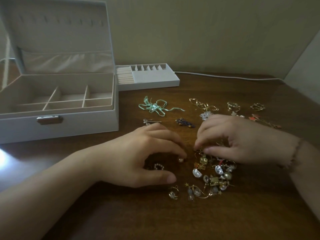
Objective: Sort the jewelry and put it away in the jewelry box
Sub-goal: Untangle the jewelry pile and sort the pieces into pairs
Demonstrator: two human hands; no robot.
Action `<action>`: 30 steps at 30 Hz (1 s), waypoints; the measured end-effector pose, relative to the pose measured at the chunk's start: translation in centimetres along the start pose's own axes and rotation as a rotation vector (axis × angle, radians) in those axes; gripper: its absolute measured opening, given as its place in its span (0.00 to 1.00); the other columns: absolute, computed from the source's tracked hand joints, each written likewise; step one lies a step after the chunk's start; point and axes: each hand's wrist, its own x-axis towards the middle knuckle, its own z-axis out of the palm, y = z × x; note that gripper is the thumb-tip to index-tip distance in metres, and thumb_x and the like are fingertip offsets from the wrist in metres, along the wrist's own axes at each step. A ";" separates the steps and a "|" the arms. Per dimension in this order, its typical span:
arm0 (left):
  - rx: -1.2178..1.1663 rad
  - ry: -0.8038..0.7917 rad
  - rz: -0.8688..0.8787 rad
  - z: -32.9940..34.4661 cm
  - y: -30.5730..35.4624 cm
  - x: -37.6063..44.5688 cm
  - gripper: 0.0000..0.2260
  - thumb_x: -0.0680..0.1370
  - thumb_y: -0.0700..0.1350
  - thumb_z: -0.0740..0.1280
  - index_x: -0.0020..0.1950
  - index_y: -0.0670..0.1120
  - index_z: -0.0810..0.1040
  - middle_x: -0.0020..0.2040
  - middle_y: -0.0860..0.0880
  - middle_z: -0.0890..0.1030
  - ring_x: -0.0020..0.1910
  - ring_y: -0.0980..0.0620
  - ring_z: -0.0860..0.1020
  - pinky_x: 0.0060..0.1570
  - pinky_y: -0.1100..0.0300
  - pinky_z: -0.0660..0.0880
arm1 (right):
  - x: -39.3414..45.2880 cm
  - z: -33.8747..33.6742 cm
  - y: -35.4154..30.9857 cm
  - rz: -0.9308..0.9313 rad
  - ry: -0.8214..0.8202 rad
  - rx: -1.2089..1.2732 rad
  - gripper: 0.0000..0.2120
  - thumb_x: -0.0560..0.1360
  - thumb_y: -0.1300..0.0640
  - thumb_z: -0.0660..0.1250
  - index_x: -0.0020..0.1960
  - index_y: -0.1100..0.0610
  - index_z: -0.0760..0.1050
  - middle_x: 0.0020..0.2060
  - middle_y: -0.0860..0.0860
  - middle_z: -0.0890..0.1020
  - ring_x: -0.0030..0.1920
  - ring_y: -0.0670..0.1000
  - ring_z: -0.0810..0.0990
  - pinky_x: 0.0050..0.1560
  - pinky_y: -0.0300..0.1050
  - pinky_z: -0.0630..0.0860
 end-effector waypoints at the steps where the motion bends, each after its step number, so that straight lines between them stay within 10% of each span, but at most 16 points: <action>1: 0.009 -0.013 -0.003 0.0 0.0 0.0 0.21 0.79 0.60 0.68 0.71 0.58 0.74 0.70 0.64 0.71 0.73 0.57 0.66 0.70 0.53 0.67 | 0.0 0.0 0.0 0.001 0.002 0.010 0.09 0.76 0.49 0.63 0.54 0.40 0.79 0.48 0.35 0.77 0.56 0.37 0.73 0.61 0.26 0.59; 14: -0.122 0.130 -0.073 0.0 -0.6 0.0 0.11 0.81 0.39 0.67 0.59 0.52 0.83 0.51 0.60 0.81 0.56 0.57 0.79 0.56 0.61 0.76 | 0.0 0.1 -0.4 0.013 -0.027 -0.011 0.05 0.73 0.42 0.63 0.46 0.39 0.77 0.48 0.36 0.75 0.55 0.40 0.72 0.55 0.45 0.73; 23: -0.072 0.018 -0.130 -0.1 -0.8 0.0 0.11 0.78 0.51 0.70 0.60 0.61 0.83 0.52 0.65 0.76 0.58 0.61 0.74 0.56 0.74 0.66 | -0.2 -0.2 -0.9 -0.005 0.304 0.548 0.06 0.70 0.49 0.72 0.44 0.50 0.83 0.44 0.50 0.85 0.44 0.54 0.83 0.46 0.58 0.80; 30: -0.084 0.034 -0.190 -0.2 -0.7 0.2 0.06 0.76 0.52 0.73 0.52 0.60 0.83 0.49 0.64 0.78 0.53 0.61 0.76 0.51 0.69 0.73 | 1.2 1.4 -1.4 0.079 0.323 0.745 0.06 0.69 0.55 0.73 0.45 0.54 0.83 0.40 0.50 0.86 0.41 0.48 0.85 0.41 0.36 0.80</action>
